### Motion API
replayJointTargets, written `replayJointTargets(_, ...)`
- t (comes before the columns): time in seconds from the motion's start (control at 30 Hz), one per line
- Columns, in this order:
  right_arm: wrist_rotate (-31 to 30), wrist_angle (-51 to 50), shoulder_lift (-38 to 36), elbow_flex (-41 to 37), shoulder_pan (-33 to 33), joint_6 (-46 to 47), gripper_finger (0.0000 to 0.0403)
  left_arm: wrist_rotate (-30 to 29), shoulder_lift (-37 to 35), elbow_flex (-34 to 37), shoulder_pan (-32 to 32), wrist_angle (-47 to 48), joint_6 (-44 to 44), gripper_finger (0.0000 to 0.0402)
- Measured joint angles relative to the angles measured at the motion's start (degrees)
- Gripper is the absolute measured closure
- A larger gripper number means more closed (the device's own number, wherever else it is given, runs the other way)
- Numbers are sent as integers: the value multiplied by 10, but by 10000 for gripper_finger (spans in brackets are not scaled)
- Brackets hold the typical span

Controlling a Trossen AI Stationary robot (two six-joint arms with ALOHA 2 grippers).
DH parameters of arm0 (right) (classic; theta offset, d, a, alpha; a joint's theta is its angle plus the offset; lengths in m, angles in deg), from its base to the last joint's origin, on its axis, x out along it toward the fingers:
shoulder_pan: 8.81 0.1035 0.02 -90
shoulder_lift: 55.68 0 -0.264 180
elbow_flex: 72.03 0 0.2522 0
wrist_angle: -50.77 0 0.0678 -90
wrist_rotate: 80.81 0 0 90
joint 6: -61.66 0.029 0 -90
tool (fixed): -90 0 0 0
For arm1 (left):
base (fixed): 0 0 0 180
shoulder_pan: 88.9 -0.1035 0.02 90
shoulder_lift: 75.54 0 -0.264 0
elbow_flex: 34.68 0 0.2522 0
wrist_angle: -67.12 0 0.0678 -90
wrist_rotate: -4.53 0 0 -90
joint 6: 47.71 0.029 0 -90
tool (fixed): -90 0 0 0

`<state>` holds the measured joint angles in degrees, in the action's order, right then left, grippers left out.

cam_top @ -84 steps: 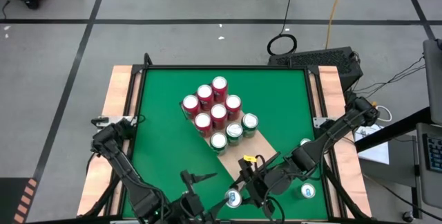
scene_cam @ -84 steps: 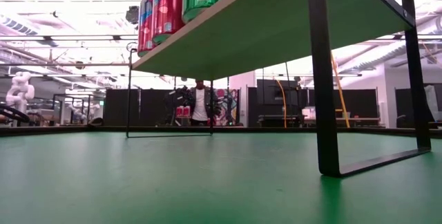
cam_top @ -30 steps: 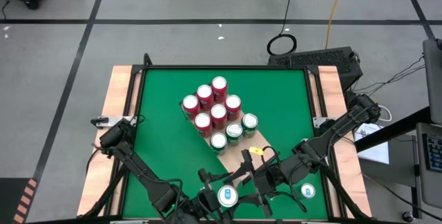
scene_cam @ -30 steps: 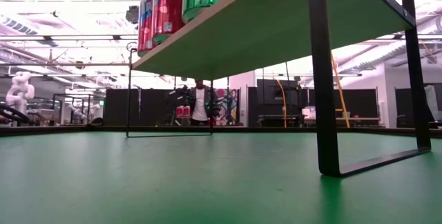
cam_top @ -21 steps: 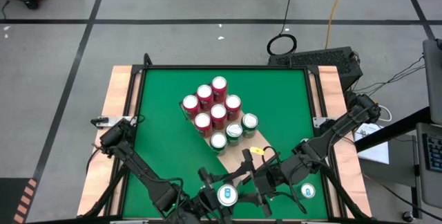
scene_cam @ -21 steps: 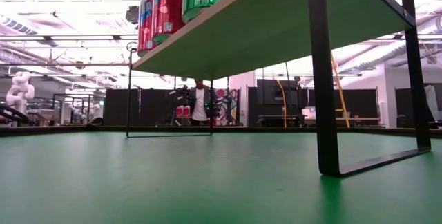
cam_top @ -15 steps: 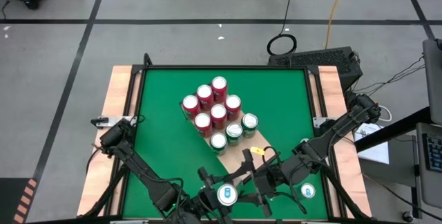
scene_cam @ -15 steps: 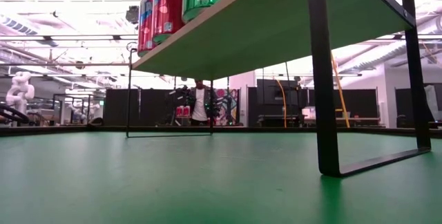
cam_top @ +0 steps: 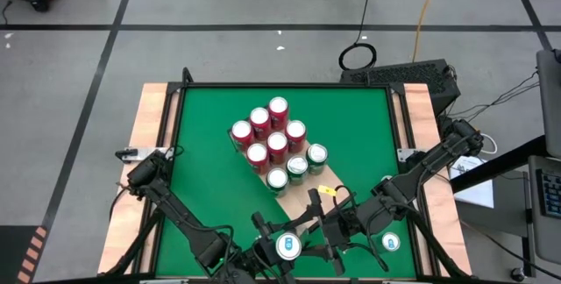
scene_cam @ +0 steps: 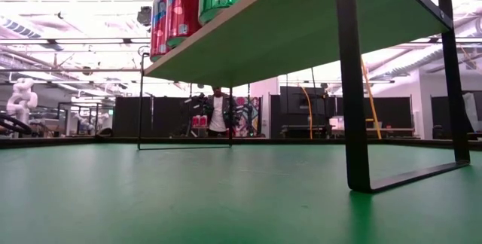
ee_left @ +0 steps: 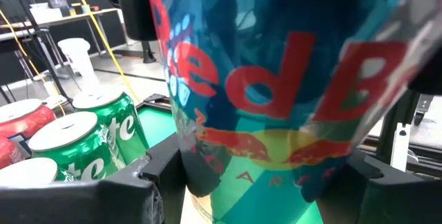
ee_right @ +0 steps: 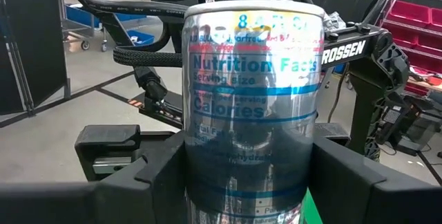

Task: Place canned beverage on shelf
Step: Put the blue soda can on the shelf

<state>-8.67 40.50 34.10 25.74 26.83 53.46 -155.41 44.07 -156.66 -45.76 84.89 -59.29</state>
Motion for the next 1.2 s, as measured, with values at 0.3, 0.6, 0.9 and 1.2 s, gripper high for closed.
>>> replayJointTargets(0.3,-1,-7,0,0,0,0,167,2,0,0,1,-1,-1,171)
replayJointTargets(0.6,-2,-11,0,0,1,0,167,2,0,0,1,-1,-1,171)
replayJointTargets(0.9,-1,-11,0,0,1,0,167,2,0,0,2,-1,2,171)
replayJointTargets(1.2,-1,-12,0,0,1,0,167,-4,0,0,6,-1,3,172)
